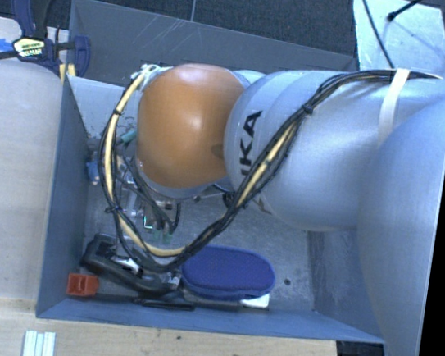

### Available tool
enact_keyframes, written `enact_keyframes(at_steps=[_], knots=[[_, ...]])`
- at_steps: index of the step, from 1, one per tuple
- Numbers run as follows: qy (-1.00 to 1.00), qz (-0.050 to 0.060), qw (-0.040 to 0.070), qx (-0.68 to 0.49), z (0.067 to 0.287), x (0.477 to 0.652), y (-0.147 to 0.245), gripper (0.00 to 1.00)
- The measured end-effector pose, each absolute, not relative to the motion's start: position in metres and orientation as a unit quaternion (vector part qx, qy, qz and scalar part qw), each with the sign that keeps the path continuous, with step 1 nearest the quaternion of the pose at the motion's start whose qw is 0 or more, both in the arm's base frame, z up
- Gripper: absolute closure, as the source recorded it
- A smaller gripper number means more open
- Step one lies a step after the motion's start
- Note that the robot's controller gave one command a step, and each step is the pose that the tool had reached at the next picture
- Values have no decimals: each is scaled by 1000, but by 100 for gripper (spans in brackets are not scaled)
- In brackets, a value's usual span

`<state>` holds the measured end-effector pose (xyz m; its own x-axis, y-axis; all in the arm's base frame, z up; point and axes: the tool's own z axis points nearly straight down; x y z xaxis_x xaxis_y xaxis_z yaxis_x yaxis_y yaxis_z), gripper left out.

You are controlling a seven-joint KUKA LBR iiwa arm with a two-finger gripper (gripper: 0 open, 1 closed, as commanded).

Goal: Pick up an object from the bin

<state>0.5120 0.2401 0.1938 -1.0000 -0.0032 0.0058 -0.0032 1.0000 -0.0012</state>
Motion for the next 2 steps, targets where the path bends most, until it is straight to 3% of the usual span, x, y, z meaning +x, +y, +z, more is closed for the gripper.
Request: enact_keyframes(at_steps=[1, 2], knots=[[-998, -4, -2, 58, 93, 498, 237, 0], [-998, -2, -1, 56, 89, 498, 234, 100]])
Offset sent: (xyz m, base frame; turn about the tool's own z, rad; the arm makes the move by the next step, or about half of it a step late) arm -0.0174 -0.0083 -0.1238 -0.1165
